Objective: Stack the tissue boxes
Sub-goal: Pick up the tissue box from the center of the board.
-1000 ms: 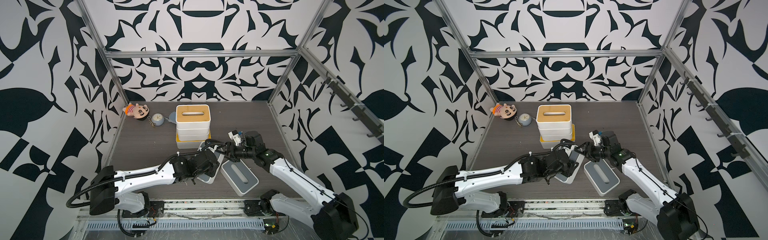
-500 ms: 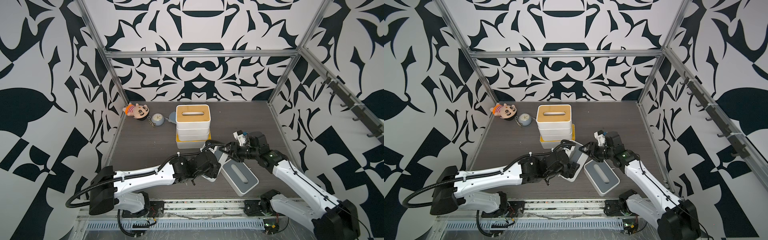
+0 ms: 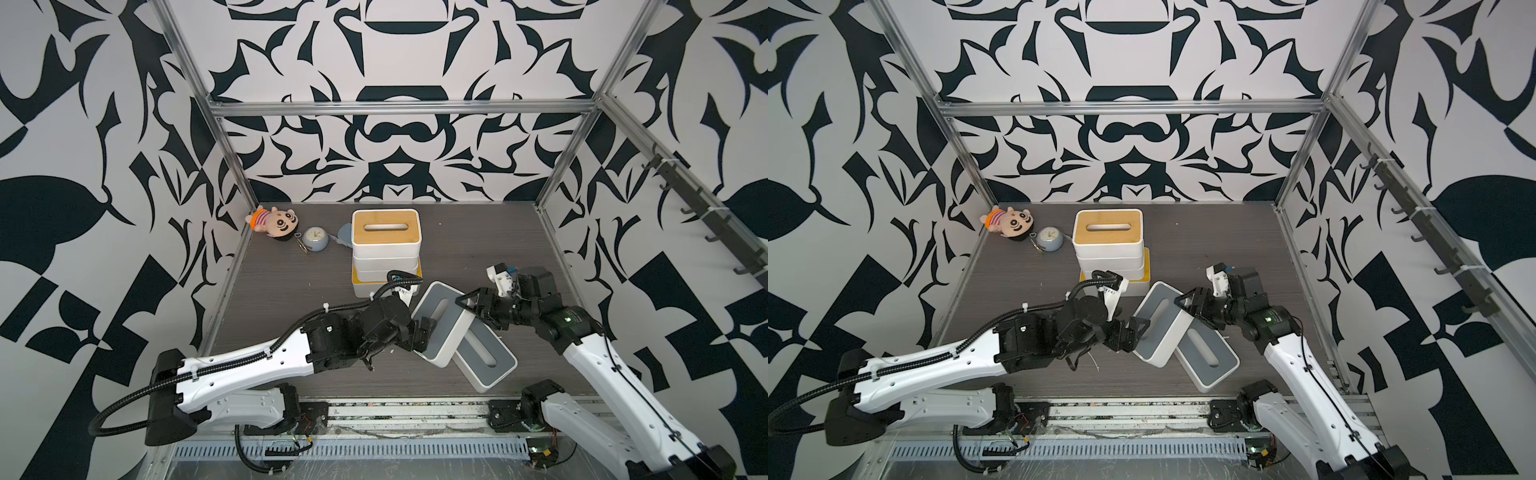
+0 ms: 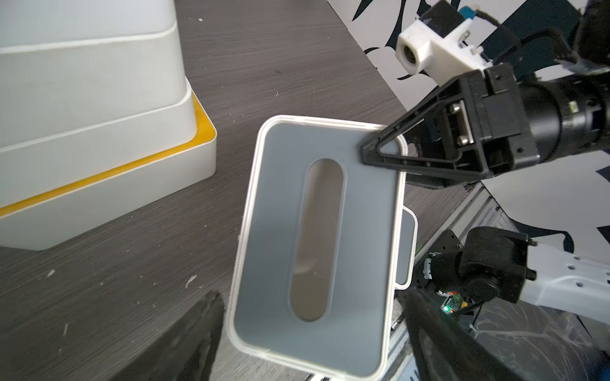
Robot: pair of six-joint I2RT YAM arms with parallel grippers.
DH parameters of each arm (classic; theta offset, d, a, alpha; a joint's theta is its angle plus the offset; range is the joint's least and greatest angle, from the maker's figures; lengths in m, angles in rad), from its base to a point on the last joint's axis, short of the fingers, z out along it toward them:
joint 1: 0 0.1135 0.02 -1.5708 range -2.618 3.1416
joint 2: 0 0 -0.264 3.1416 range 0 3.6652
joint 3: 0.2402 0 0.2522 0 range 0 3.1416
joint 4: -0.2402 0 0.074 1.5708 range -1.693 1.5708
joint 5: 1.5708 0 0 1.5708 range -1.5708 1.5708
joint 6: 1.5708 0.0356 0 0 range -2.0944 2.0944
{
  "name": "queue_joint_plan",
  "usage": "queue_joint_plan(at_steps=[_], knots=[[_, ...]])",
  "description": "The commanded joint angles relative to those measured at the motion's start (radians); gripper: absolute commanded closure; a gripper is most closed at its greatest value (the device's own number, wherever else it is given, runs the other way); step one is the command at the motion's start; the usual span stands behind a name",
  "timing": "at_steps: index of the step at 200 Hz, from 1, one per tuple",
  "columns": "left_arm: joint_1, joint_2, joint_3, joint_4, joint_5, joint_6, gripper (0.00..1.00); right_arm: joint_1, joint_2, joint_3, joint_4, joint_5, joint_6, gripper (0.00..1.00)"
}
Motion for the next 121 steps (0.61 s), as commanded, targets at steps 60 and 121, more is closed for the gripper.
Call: queue_joint_plan(at_steps=[60,121], knots=[[0.070,0.012,0.297,-0.168,-0.176,0.100,0.07,-0.022,-0.031,0.336,-0.251,0.112,-0.114,0.71],[0.219,0.039,0.416,-0.130,-0.071,0.115,0.07,-0.022,0.028,0.557,-0.262,0.033,-0.079,0.73]])
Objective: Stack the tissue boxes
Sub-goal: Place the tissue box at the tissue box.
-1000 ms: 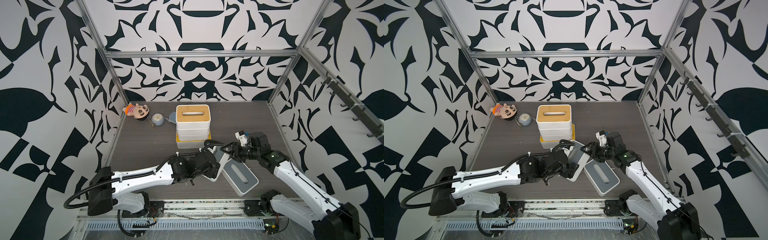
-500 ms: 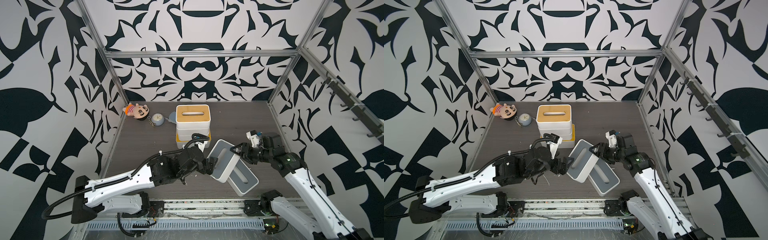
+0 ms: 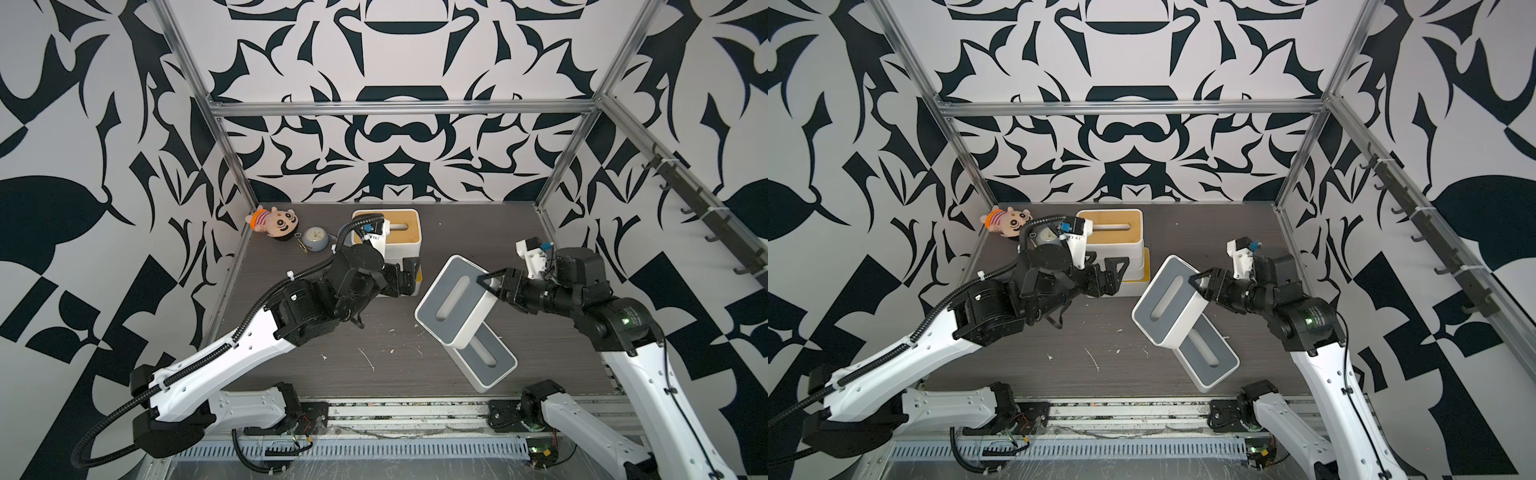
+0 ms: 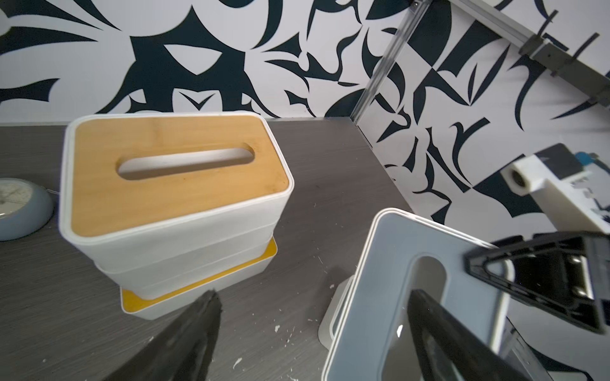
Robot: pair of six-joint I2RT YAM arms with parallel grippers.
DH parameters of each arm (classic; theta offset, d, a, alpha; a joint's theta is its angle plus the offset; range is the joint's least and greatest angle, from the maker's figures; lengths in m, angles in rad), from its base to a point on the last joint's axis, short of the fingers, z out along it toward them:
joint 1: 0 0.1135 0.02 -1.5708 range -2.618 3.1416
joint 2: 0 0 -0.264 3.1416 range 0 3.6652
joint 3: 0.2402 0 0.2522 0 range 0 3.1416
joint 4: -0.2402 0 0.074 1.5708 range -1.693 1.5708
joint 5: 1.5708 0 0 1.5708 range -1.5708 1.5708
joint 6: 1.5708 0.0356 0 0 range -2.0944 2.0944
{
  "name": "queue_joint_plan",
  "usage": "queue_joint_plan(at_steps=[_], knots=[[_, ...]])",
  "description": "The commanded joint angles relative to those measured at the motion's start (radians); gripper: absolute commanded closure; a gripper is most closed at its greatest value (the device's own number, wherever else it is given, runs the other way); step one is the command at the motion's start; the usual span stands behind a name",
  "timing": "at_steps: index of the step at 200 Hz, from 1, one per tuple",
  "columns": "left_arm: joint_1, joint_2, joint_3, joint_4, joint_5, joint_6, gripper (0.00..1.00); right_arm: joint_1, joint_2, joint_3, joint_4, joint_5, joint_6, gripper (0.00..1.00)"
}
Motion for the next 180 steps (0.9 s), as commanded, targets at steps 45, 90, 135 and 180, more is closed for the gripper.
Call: queue_joint_plan(at_steps=[45,90,135,180], knots=[[0.081,0.019,0.157,-0.053,0.024,0.012,0.07,-0.005,0.085,0.261,0.115,-0.176,0.098,0.73],[0.168,0.028,0.211,-0.093,0.050,0.001,0.07,-0.005,0.154,0.298,0.387,-0.211,0.264,0.76],[0.261,0.028,0.254,-0.118,0.068,-0.005,0.07,-0.005,0.245,0.270,0.642,-0.146,0.406,0.77],[0.370,0.055,0.267,-0.109,0.120,-0.036,0.07,0.026,0.325,0.223,0.866,-0.024,0.504,0.76]])
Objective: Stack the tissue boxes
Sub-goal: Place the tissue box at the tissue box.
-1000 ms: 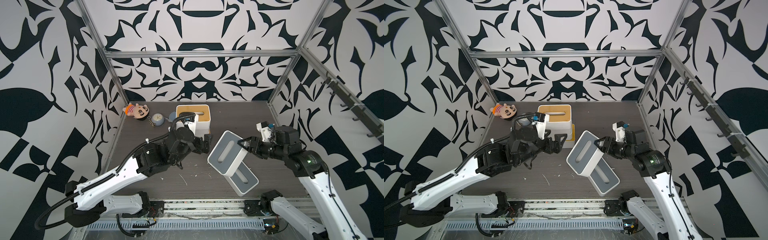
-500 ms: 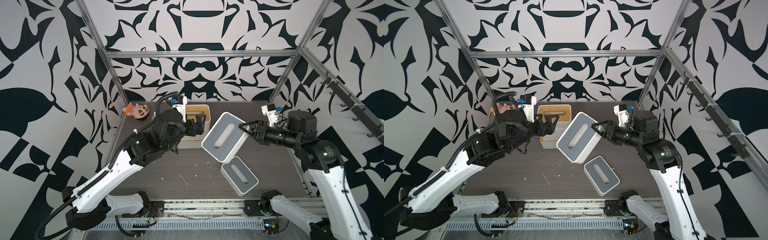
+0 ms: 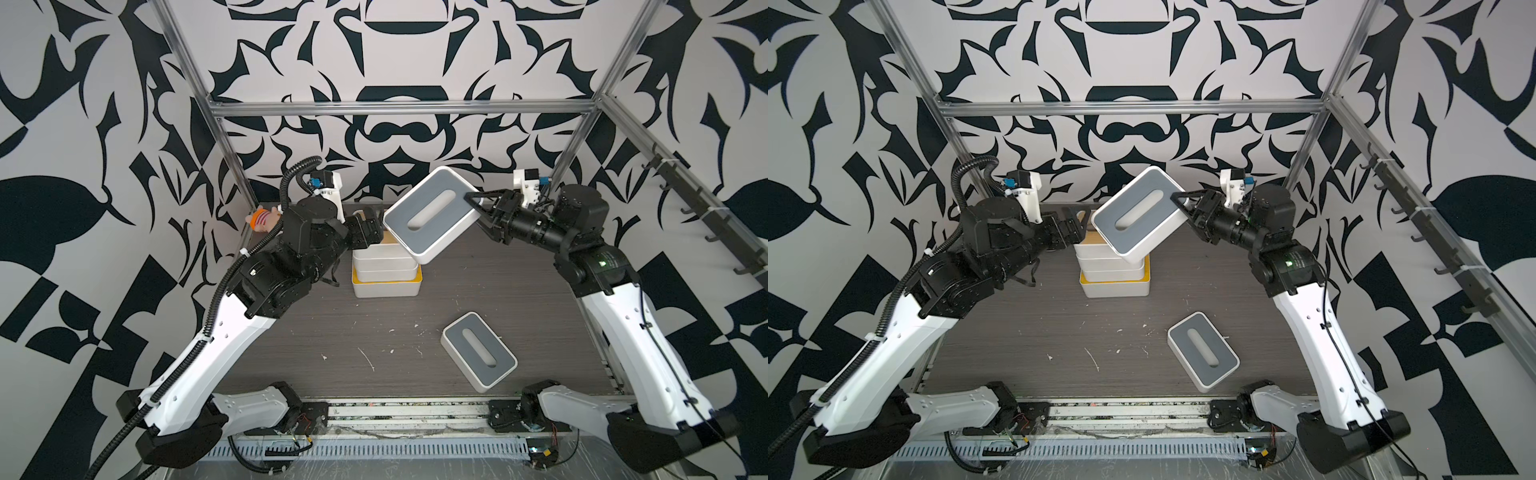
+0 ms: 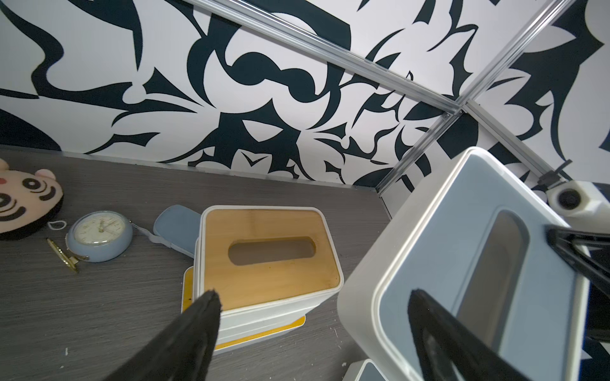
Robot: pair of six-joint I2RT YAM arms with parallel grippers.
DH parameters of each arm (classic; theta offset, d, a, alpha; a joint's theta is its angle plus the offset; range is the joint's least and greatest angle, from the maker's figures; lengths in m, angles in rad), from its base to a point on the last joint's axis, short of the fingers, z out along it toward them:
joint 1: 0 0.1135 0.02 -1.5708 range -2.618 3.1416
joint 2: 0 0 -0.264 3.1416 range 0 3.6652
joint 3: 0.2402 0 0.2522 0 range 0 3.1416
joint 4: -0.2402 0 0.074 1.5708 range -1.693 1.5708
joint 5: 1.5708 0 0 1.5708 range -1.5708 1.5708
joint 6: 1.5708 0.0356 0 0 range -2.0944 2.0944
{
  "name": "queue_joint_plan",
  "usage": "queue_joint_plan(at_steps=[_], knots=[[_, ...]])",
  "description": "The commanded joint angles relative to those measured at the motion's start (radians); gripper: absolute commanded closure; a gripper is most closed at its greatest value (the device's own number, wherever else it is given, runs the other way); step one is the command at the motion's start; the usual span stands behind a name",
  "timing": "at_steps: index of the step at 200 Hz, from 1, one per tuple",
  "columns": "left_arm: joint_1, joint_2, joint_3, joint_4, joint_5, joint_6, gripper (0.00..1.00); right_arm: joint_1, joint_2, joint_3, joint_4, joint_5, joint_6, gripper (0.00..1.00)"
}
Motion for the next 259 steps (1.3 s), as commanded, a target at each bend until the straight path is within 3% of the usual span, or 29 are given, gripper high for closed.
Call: queue_joint_plan(at_steps=[1,105,155,212,259], knots=[[0.055,0.024,0.027,-0.021,0.044,-0.029,0.07,0.022,0.004,-0.017,0.265,0.092,0.088,0.76],[0.282,0.064,-0.049,0.083,0.235,-0.165,0.08,0.248,0.155,-0.111,0.451,0.474,0.090,0.76],[0.293,0.071,-0.066,0.104,0.268,-0.186,0.08,0.300,0.215,-0.148,0.579,0.544,0.088,0.76],[0.292,0.122,-0.077,0.109,0.298,-0.207,0.08,0.316,0.226,-0.192,0.591,0.578,0.088,0.75],[0.292,0.163,-0.064,0.101,0.351,-0.215,0.08,0.315,0.190,-0.219,0.524,0.575,0.092,0.64]])
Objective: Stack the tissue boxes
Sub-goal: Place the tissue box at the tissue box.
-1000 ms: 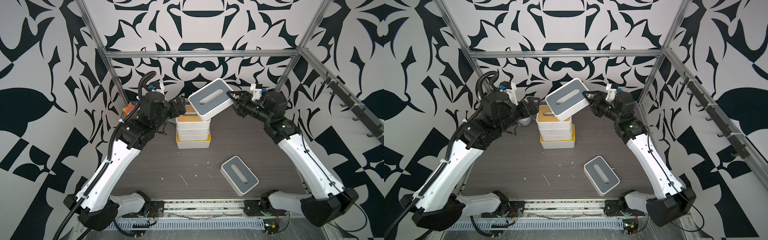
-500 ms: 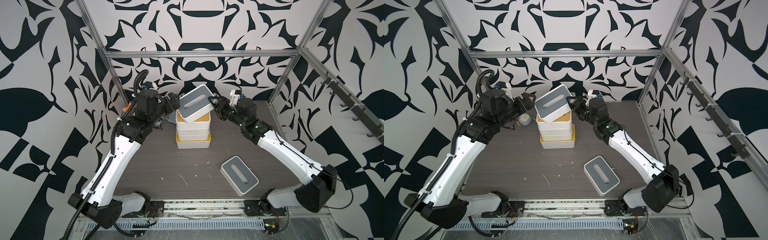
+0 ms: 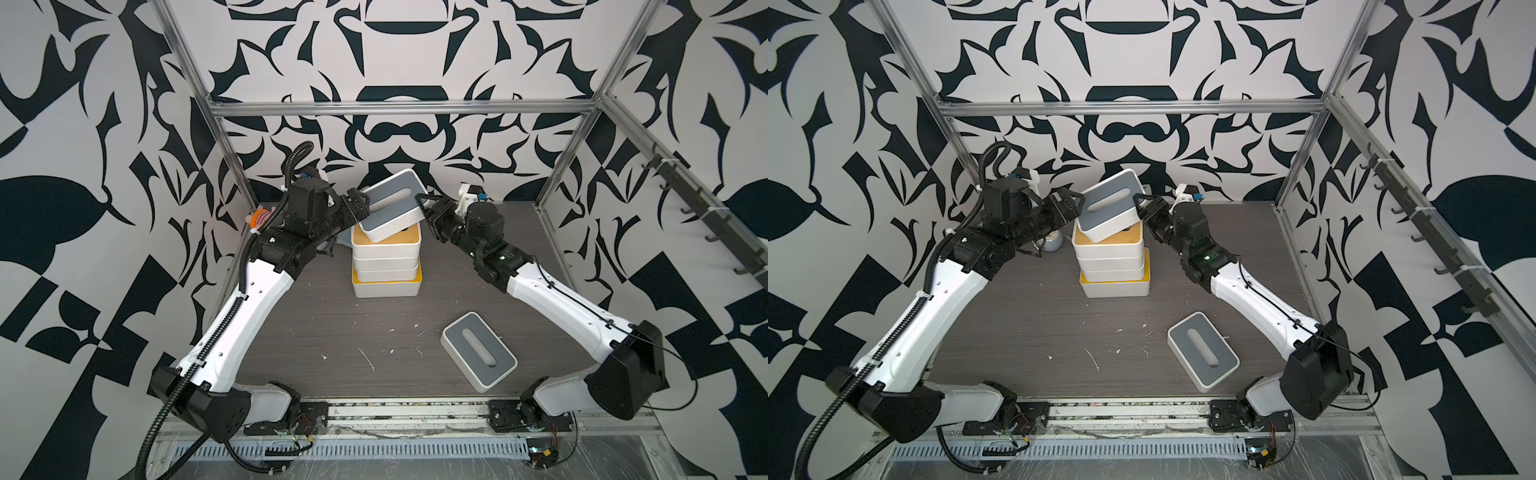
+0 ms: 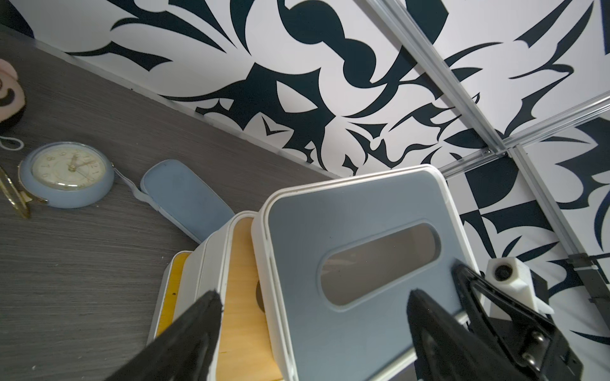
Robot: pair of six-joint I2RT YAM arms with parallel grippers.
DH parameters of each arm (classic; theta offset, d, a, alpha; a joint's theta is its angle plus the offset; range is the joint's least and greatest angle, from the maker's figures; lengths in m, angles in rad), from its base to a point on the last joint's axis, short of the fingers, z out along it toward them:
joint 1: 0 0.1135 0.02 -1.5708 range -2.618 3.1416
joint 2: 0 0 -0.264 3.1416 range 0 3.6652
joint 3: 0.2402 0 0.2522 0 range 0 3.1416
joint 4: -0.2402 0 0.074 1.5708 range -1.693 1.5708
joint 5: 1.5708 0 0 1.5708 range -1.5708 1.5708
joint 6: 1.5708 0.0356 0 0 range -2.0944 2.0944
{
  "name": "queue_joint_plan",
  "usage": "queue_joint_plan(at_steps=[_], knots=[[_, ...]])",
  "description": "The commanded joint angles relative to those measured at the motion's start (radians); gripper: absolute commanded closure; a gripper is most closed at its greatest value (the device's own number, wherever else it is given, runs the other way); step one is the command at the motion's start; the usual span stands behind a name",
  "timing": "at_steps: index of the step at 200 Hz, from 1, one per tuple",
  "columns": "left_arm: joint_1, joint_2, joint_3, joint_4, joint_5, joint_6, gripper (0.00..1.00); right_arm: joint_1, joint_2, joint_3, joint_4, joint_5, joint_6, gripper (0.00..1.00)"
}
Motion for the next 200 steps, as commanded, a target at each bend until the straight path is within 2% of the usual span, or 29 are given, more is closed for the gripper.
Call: queue_joint_plan(at_steps=[1,54,118,200], knots=[[0.003,0.016,0.009,0.005,0.041,-0.010,0.08,0.004,-0.059,-0.003,0.030,0.016,-0.013,0.64],[0.003,0.066,0.046,-0.025,0.065,0.000,0.07,0.005,-0.093,-0.012,-0.060,-0.002,-0.008,0.50],[-0.004,0.108,0.083,-0.040,0.083,0.002,0.10,0.010,-0.089,-0.021,-0.122,-0.012,-0.020,0.42],[-0.039,0.108,0.084,-0.046,0.033,0.009,0.11,0.010,-0.083,-0.043,-0.131,-0.009,-0.034,0.30]])
